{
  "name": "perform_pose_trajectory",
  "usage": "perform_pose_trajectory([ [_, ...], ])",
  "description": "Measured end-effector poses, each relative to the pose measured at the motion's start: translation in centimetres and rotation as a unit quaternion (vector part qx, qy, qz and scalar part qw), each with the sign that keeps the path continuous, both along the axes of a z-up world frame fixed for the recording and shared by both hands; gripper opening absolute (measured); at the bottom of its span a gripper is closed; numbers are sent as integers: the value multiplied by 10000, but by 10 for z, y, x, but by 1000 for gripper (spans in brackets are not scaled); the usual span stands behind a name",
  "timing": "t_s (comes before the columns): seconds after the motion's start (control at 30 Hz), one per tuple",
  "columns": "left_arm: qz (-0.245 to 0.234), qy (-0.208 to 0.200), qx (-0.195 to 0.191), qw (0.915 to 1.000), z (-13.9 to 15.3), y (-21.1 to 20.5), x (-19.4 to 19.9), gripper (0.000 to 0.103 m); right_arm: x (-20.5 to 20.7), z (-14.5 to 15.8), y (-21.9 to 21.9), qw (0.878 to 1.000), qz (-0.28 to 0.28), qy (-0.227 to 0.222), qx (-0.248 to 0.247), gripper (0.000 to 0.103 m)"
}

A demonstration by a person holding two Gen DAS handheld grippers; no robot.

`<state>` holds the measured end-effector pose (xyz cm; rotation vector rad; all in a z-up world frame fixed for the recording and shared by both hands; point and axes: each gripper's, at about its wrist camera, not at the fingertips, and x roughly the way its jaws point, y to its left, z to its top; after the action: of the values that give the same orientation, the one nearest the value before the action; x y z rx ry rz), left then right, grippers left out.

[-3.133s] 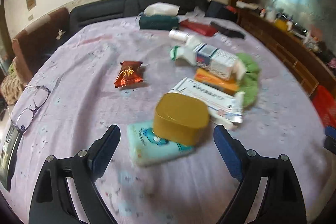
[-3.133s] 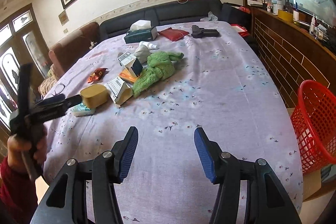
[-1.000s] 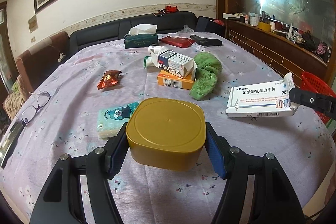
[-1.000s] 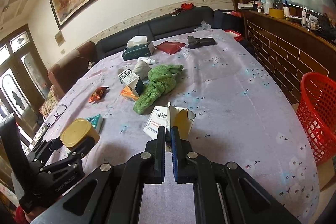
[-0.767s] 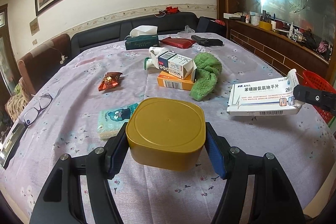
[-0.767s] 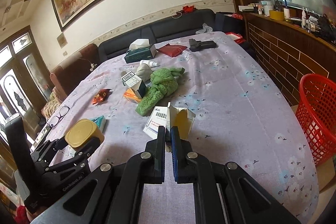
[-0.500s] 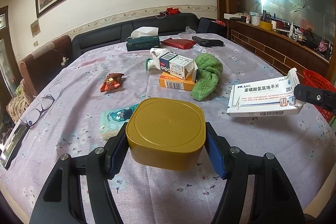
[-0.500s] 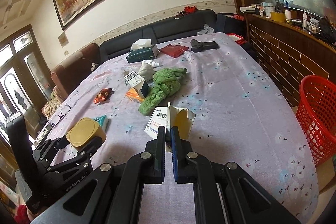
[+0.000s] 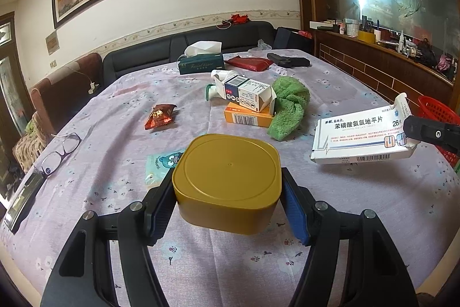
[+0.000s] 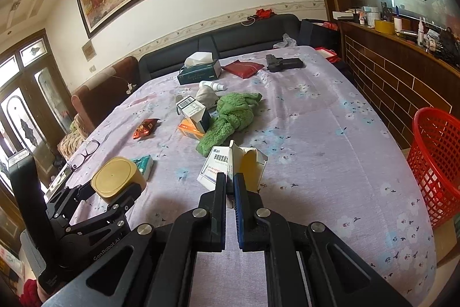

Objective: Collect trash
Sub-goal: 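Lift the tape roll and medicine box and turn both tools toward the red wastebasket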

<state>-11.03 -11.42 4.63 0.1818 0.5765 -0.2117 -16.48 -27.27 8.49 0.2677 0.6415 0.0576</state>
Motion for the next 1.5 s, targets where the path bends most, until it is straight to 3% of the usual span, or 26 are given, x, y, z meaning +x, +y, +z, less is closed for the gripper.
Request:
perform_pose_trajectory([
  [1.5, -42, -12, 67, 10000, 0, -4, -4, 67, -2, 5, 6, 10000, 28, -24, -44, 6],
])
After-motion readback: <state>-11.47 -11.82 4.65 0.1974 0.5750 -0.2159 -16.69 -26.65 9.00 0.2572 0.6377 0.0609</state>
